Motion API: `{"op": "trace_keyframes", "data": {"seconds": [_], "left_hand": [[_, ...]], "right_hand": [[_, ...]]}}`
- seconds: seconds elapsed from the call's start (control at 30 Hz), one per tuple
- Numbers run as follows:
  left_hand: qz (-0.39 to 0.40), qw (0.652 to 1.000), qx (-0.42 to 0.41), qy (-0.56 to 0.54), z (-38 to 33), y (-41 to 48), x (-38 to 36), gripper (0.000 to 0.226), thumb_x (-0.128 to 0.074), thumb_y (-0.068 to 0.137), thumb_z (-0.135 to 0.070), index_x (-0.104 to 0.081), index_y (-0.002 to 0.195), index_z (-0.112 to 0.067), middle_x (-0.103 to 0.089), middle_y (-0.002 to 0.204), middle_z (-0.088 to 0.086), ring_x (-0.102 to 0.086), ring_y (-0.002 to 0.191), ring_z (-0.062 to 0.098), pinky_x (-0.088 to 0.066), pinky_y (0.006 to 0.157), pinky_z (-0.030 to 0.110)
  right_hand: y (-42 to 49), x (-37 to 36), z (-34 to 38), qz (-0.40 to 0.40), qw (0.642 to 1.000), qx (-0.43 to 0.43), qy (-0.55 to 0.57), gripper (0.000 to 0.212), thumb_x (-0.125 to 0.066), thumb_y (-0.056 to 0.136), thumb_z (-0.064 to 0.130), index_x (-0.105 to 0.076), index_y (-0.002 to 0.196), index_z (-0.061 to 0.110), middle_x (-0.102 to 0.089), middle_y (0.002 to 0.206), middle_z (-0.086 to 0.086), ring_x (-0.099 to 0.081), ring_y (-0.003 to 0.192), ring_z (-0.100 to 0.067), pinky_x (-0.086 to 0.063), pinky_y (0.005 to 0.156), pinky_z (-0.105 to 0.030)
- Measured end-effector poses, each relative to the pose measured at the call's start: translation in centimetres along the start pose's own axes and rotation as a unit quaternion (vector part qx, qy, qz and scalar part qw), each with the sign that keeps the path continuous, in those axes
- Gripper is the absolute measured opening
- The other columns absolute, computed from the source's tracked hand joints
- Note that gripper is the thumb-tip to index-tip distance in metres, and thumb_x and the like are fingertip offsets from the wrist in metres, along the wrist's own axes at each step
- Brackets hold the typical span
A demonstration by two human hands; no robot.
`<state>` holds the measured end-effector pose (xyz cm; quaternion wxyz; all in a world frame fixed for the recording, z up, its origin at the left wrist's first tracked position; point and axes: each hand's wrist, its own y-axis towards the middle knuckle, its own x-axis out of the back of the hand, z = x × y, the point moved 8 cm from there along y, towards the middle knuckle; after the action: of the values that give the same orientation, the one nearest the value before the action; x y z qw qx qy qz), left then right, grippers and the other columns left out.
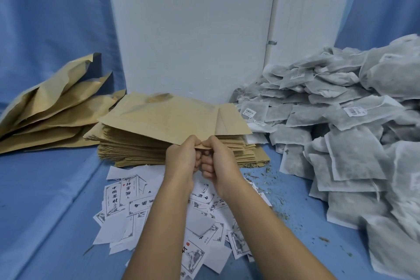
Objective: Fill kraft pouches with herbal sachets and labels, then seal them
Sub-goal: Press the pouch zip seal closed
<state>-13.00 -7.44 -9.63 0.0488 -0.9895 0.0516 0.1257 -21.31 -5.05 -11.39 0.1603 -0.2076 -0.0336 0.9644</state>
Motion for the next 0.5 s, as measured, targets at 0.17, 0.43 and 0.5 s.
{"op": "trace_keyframes", "data": {"seconds": [0.17,0.43,0.5], "left_hand": [[-0.031,0.999,-0.013,-0.022,-0.2,-0.1,0.3,0.025,-0.049,0.085,-0.013,-0.041,0.061,-0.011,-0.031,0.036,-0.004,-0.022,0.03,0.009,-0.018,0.034,0.013],[-0.017,1.0,-0.02,-0.01,-0.4,0.3,0.9,0.027,-0.051,0.086,-0.016,-0.044,0.06,-0.01,-0.038,0.037,-0.002,-0.028,0.031,0.01,-0.023,0.034,0.015],[-0.016,1.0,-0.007,-0.014,-0.4,0.5,1.0,0.029,-0.051,0.087,-0.02,-0.046,0.061,-0.009,-0.035,0.036,-0.003,-0.026,0.03,0.009,-0.019,0.033,0.014]], "right_hand": [[0.3,0.5,0.1,-0.027,0.993,-0.016,0.117,0.032,-0.044,0.086,0.01,-0.031,0.058,0.017,-0.023,0.037,0.006,-0.014,0.027,-0.005,-0.009,0.03,-0.016],[0.0,0.1,0.3,-0.018,0.999,-0.007,0.045,0.033,-0.044,0.089,0.019,-0.033,0.058,0.016,-0.025,0.042,0.003,-0.016,0.033,-0.009,-0.012,0.035,-0.019],[-0.1,0.4,0.6,-0.022,0.999,-0.004,0.049,0.033,-0.044,0.089,0.016,-0.035,0.057,0.014,-0.026,0.038,0.005,-0.017,0.031,-0.008,-0.012,0.034,-0.018]]}}
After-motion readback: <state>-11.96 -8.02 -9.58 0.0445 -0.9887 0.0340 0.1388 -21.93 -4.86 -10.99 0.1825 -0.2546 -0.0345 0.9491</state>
